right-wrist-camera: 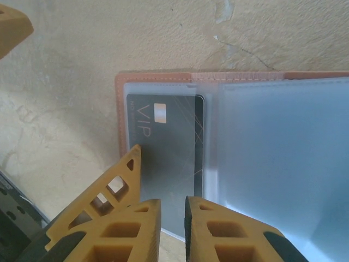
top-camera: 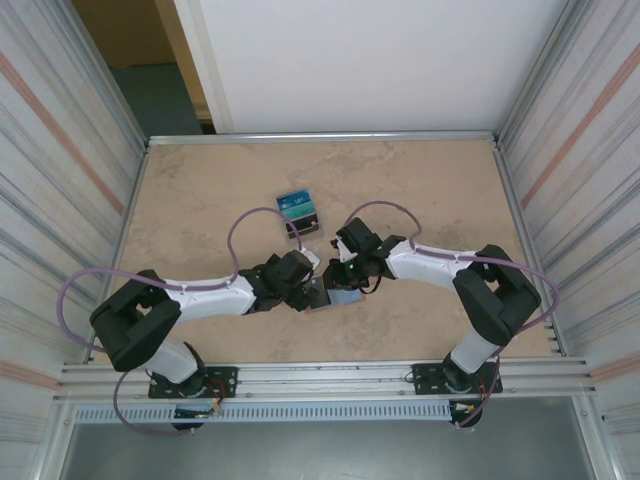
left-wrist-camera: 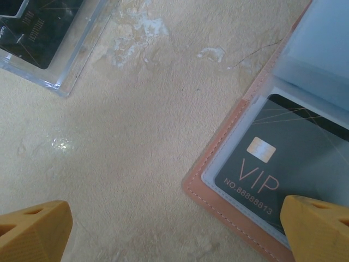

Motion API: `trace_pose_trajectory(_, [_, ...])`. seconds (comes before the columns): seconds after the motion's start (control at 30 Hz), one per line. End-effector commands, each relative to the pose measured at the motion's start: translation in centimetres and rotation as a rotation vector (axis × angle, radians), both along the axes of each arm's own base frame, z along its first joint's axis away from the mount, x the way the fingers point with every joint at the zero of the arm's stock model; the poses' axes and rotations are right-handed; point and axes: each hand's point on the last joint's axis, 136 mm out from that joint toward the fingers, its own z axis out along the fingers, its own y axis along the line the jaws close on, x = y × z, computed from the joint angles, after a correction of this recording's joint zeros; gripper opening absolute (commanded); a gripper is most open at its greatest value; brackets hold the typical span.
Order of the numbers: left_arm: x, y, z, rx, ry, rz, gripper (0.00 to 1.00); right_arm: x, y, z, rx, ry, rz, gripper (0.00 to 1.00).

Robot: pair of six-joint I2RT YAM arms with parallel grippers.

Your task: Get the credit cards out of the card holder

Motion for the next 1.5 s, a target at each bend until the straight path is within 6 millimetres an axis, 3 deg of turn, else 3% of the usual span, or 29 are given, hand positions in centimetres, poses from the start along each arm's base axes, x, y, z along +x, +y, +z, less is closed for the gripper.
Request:
trace_pose_trajectory(0.0, [-0.6, 0.9, -1.0, 0.052, 0.016, 0.009, 0.99, 0.1, 0.8, 0.1, 0.038, 0.041, -0.011, 0.19])
trace_pose_trajectory(1.03, [-0.7, 0.7, -1.1, 0.086, 0.012, 0.004, 0.99, -0.8, -1.3, -3.6, 0.009, 0.151, -0.052, 0.20])
trace_pose_trajectory(1.47, [-0.6, 0.4, -1.1, 0.091, 0.015, -0.005, 0.99, -0.7, 0.4, -2.8, 0.184, 0.201, -0.042, 0.20])
